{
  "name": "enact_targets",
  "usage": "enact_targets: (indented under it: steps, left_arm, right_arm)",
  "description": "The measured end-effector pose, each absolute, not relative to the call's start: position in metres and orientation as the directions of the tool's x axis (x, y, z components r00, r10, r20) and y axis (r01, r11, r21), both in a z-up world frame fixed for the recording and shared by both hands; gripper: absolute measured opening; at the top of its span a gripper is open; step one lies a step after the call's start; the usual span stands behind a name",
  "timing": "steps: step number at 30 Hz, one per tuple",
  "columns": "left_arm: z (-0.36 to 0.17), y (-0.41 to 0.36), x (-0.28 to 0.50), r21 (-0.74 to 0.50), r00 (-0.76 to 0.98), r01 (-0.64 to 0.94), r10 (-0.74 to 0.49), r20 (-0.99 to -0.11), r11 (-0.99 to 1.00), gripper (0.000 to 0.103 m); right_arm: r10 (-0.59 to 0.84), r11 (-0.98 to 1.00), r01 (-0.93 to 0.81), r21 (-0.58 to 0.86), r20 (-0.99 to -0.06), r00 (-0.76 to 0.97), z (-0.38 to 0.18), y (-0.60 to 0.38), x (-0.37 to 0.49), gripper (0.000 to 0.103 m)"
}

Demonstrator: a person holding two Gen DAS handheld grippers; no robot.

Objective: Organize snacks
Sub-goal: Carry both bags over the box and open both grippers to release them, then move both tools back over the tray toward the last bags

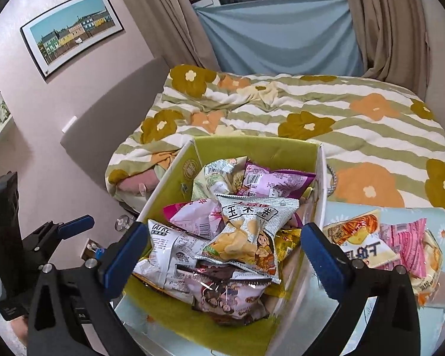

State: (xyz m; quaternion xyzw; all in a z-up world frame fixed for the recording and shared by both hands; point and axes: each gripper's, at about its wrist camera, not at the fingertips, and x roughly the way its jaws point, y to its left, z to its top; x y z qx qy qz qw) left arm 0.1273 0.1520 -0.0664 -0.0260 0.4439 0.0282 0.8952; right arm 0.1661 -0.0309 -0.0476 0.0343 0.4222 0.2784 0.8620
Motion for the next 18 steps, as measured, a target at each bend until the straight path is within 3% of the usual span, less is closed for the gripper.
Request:
enact_targets:
  steps: [7, 18]
  left_arm:
    - [-0.045, 0.125, 0.122, -0.059, 0.647, 0.026, -0.062, -0.76, 0.998, 0.103]
    - [-0.041, 0.04, 0.133, -0.115, 0.63, 0.237, -0.242, -0.738, 0.965, 0.103]
  right_arm:
    - [0.465, 0.877, -0.4, 0.267, -0.686, 0.56, -0.024, -0.063, 0.137, 0.103]
    - [0.271, 0.962, -0.208, 0.176, -0.697, 0.664, -0.011, -0.156, 0.097, 0.102]
